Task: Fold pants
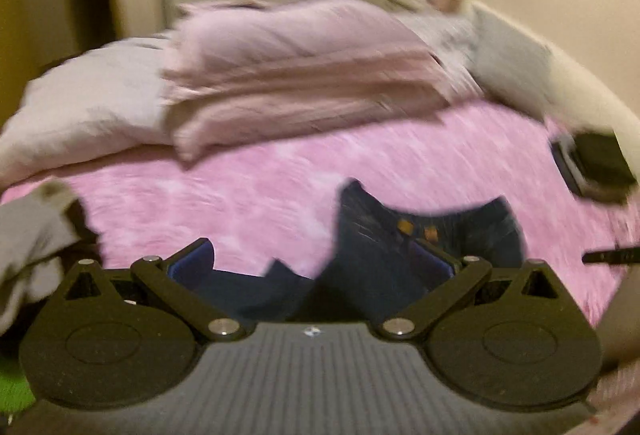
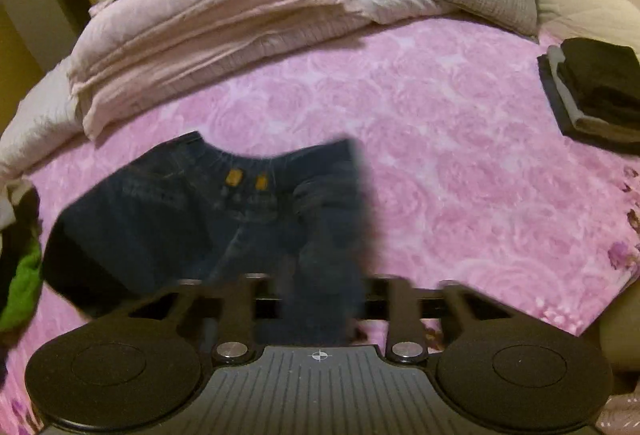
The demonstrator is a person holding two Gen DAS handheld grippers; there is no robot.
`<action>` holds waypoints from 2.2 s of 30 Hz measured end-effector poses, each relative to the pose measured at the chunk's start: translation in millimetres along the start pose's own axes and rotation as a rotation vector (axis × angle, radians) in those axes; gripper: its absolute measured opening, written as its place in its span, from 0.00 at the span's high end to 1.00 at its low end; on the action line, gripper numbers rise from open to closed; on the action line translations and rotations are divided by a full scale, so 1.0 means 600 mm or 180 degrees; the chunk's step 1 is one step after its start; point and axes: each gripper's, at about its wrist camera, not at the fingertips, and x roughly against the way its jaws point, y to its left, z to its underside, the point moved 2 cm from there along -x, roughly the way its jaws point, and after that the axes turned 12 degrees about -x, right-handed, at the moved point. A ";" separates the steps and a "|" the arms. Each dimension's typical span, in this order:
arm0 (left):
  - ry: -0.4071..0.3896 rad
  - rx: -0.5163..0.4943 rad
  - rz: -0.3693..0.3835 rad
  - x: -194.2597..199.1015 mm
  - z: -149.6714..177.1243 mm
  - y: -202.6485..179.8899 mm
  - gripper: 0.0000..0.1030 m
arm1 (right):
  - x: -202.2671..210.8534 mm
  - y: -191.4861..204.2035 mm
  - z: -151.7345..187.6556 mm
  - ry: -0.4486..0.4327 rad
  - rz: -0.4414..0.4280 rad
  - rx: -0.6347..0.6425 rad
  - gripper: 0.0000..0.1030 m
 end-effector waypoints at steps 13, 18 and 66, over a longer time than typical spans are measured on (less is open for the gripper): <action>0.0527 -0.0716 0.0685 -0.295 -0.052 -0.040 0.13 | -0.109 0.004 0.020 0.0108 0.0130 0.0182 0.37; 0.0805 -0.0966 0.0684 -0.436 -0.082 -0.046 0.14 | -0.204 -0.055 -0.029 0.0272 0.0134 0.0192 0.35; 0.0040 -0.2300 0.1704 -0.680 -0.518 -0.641 0.79 | -0.038 -0.587 -0.195 -0.1342 0.0521 -0.2344 0.47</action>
